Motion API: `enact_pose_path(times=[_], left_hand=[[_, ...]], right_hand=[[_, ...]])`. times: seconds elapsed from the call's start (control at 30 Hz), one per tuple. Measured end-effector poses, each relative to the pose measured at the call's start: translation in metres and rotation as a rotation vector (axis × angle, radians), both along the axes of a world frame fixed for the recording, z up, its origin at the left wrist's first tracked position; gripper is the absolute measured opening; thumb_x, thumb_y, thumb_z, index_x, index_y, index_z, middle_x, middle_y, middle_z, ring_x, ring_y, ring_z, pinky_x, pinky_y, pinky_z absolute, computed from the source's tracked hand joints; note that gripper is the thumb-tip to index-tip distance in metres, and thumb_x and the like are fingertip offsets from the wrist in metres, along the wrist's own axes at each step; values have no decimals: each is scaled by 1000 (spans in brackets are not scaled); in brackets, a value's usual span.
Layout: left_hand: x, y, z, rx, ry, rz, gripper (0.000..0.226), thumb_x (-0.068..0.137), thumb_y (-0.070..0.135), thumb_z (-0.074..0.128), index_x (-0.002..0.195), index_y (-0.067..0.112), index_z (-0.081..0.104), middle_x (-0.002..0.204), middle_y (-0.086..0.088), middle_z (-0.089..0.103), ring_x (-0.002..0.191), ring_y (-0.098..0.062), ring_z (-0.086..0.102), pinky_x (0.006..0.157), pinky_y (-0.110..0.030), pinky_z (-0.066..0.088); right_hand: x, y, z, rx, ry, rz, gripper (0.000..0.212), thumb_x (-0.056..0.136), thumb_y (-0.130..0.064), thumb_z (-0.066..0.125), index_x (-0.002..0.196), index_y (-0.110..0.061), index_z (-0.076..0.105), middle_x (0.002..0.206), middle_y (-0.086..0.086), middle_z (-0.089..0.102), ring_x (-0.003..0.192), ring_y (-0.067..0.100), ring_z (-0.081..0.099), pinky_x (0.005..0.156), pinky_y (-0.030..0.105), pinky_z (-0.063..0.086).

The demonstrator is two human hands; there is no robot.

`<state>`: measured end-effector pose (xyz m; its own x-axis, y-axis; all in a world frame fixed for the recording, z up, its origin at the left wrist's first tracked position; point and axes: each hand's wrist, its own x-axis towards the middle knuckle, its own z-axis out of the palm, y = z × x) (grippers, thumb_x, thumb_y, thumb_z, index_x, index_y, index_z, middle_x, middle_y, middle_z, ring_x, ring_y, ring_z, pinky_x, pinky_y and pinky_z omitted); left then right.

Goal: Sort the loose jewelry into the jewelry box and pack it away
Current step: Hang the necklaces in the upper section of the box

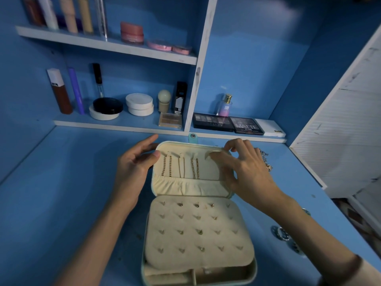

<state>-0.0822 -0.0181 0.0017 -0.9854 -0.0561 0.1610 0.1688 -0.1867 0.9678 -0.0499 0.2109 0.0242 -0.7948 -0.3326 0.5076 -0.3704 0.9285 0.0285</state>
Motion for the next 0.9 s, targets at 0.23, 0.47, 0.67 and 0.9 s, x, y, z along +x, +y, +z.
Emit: enact_pose_path(times=[0.23,0.47,0.67,0.9], left_hand=[[-1,0,-1,8,-22,0,39,89,-1,57,104,34,64,100,4,69,86,-2,67,79,-21,53],[-1,0,-1,3,-5,2,39,88,-1,57,104,34,64,95,10,70,86,0,67,75,-15,53],[-1,1,-2,16,2,4,39,88,-4,56,105,31,64,95,8,70,84,1,67,73,-12,51],[-1,0,-1,0,1,4,40,88,-3,56,104,33,64,97,7,70,86,-1,67,77,-16,53]], right_hand=[[-8,51,27,-257,-185,-151,20,82,-11,68,101,-18,66,90,0,58,87,20,52,75,30,40],[-6,90,23,45,-680,-308,17,80,-17,67,90,-31,65,89,-8,60,86,12,53,82,33,47],[-2,88,6,-48,-670,-317,16,81,-26,68,71,-33,58,81,-13,56,81,10,55,78,25,47],[-3,93,3,-233,-609,-350,11,81,-18,67,70,-18,64,79,-2,62,75,19,58,74,32,48]])
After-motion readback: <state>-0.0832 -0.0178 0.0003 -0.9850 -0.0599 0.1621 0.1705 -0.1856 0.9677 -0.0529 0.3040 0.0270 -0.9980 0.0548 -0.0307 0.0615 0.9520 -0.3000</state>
